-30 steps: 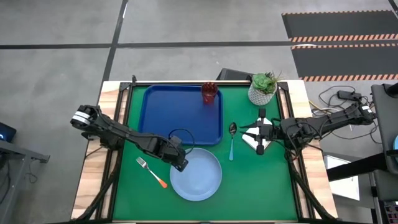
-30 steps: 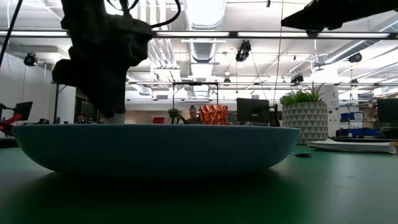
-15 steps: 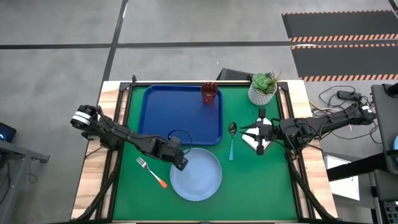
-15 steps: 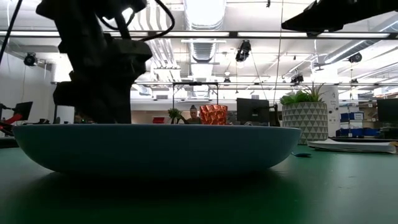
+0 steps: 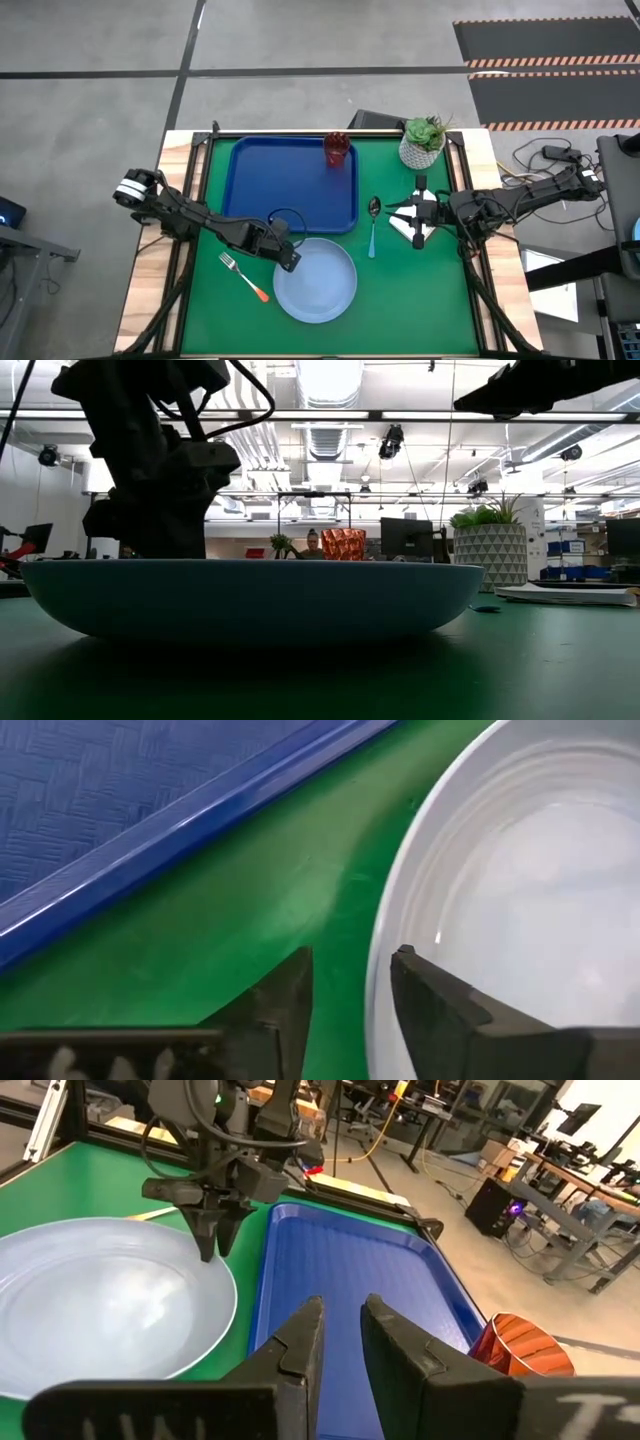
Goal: Pick and place plate/cup/fork/spoon on tray
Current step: Put the blue plate on the blue tray to the bottom left of the orange cup
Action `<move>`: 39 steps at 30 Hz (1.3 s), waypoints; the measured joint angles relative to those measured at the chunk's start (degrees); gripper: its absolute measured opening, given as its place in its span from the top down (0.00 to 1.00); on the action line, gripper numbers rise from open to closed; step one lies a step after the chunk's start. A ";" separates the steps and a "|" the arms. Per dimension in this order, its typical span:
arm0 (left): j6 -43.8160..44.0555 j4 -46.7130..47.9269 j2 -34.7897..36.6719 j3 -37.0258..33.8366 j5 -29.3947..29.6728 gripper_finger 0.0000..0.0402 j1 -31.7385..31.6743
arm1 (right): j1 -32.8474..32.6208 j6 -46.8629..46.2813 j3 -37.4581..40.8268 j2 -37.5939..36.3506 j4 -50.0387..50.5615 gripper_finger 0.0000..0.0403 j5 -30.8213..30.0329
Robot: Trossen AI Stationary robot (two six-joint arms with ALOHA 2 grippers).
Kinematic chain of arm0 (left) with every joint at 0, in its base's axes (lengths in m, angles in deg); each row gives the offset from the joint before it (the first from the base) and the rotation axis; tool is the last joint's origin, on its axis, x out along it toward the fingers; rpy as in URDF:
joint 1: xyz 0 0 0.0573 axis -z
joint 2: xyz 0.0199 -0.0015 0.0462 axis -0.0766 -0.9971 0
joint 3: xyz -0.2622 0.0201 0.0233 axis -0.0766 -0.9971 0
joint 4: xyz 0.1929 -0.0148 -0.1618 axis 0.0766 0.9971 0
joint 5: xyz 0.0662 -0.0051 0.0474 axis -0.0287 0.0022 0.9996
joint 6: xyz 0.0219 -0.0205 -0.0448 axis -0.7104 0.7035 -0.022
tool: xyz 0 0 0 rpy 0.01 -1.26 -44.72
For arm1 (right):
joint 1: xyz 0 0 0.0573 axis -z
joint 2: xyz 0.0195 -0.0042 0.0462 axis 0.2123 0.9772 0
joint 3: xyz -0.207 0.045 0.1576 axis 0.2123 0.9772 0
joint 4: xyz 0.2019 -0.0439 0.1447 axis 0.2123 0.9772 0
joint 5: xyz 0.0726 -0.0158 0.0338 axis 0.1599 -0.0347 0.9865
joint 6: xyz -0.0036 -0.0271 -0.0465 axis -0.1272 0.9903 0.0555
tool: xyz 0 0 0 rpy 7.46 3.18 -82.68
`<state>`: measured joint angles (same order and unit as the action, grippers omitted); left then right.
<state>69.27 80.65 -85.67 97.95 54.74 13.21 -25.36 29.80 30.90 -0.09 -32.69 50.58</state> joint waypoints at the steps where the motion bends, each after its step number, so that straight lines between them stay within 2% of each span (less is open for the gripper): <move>1: 0.02 -0.44 0.00 -0.09 0.04 0.74 0.00 | 0.00 0.00 0.02 0.00 0.04 0.85 0.02; 13: -0.02 -0.93 0.00 -0.15 0.04 0.98 0.00 | 0.00 -0.43 0.00 0.00 0.15 0.85 0.01; 23: -1.97 -0.86 2.05 0.07 0.64 1.00 0.09 | 0.00 -0.44 0.02 0.00 0.27 0.85 0.02; 28: -5.63 -1.20 6.03 0.44 1.22 1.00 0.09 | 0.00 -0.45 0.01 -0.02 0.42 0.85 0.01; 32: -8.03 -1.39 11.60 0.24 5.17 1.00 0.13 | 0.02 -0.44 0.01 -0.02 0.49 0.85 0.01; 39: -10.80 -0.10 22.08 -0.28 19.13 1.00 -0.01 | 0.02 -0.44 0.02 -0.04 0.82 0.85 0.02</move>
<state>58.46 80.54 -63.59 97.67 73.87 13.20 -25.34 29.36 30.92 -0.13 -31.88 50.60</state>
